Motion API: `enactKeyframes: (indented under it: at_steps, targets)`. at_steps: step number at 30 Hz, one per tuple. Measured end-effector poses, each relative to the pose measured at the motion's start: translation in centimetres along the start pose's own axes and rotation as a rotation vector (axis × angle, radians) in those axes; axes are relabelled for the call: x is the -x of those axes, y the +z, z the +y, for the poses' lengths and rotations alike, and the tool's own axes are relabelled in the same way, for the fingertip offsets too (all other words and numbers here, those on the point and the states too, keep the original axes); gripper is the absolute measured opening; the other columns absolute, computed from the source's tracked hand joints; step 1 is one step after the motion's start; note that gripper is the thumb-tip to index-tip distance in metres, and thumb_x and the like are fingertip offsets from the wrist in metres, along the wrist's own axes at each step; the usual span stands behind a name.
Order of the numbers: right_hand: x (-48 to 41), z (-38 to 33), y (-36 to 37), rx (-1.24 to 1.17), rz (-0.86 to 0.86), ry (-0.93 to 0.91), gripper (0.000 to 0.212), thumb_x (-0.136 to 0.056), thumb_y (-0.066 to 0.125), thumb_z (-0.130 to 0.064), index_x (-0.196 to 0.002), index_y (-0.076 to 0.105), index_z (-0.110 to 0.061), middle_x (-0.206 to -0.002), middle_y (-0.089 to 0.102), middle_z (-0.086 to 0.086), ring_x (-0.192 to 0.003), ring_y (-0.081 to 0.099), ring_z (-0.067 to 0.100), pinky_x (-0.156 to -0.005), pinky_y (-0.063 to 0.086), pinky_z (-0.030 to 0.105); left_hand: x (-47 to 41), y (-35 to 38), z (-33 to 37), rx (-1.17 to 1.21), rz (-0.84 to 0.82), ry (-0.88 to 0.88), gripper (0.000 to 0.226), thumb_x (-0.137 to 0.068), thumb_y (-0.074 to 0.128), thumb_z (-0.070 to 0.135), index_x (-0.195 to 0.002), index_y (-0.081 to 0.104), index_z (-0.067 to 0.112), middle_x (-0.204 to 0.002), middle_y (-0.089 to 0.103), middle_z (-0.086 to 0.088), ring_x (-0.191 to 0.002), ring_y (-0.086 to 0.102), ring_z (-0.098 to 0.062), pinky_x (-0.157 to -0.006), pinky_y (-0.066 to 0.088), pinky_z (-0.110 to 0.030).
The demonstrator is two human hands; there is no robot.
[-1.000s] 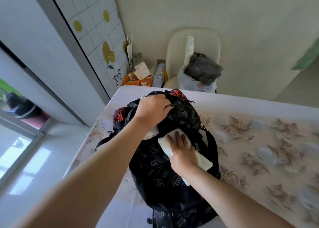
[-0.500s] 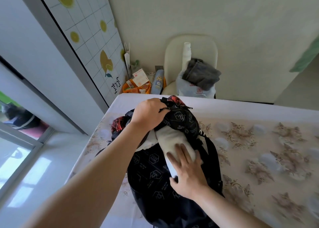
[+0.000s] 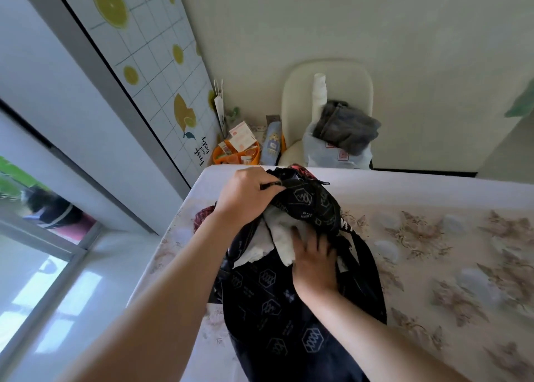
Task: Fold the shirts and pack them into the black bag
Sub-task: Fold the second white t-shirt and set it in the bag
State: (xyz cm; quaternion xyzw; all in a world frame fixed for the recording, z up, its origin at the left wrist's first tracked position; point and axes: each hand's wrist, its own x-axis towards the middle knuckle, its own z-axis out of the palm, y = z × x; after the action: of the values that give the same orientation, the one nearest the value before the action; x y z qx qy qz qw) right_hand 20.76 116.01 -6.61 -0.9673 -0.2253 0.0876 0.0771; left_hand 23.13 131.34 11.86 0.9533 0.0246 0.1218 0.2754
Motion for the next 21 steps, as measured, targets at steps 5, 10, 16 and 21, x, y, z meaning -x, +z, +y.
enactKeyframes:
  at_steps: [5, 10, 16, 21]
  targets:
    - [-3.1, 0.6, 1.5, 0.002, 0.041, -0.099, 0.084, -0.065, 0.069, 0.001, -0.145, 0.05, -0.016, -0.141, 0.052, 0.024, -0.122, 0.054, 0.048, -0.091, 0.054, 0.054, 0.0, 1.6, -0.4, 0.067, -0.013, 0.0, 0.01, -0.086, 0.074, 0.023, -0.094, 0.08, 0.02, -0.087, 0.07, 0.009, -0.083, 0.063, -0.008, -0.079, 0.054, -0.034]
    - [-6.0, 0.8, -0.5, 0.029, -0.043, -0.211, 0.081, -0.092, 0.054, -0.006, -0.159, 0.01, -0.012, -0.161, 0.025, 0.015, -0.142, 0.035, 0.035, -0.118, 0.03, 0.044, 0.3, 1.0, -0.5, 0.046, -0.034, -0.041, 0.013, -0.087, 0.072, 0.028, -0.098, 0.078, 0.024, -0.093, 0.07, 0.013, -0.086, 0.06, -0.002, -0.079, 0.051, -0.023]
    - [0.3, 1.6, -2.5, -0.007, -0.053, -0.218, 0.067, -0.098, 0.046, -0.035, -0.157, 0.016, -0.02, -0.159, 0.024, 0.013, -0.141, 0.03, 0.037, -0.108, 0.038, 0.049, 1.3, 1.5, 1.4, -0.077, -0.212, -0.071, 0.023, -0.091, 0.066, 0.038, -0.112, 0.071, 0.029, -0.111, 0.064, 0.011, -0.102, 0.057, -0.01, -0.086, 0.051, -0.032]
    - [6.2, 4.3, -7.0, -0.189, 0.164, -0.245, 0.035, -0.093, 0.042, -0.039, -0.108, 0.071, -0.025, -0.103, 0.069, -0.005, -0.093, 0.065, 0.019, -0.073, 0.055, 0.037, 2.7, 3.2, 3.9, -0.14, -0.357, -0.064, 0.036, -0.083, 0.065, 0.046, -0.117, 0.064, 0.035, -0.117, 0.06, 0.012, -0.109, 0.056, -0.012, -0.09, 0.051, -0.034]
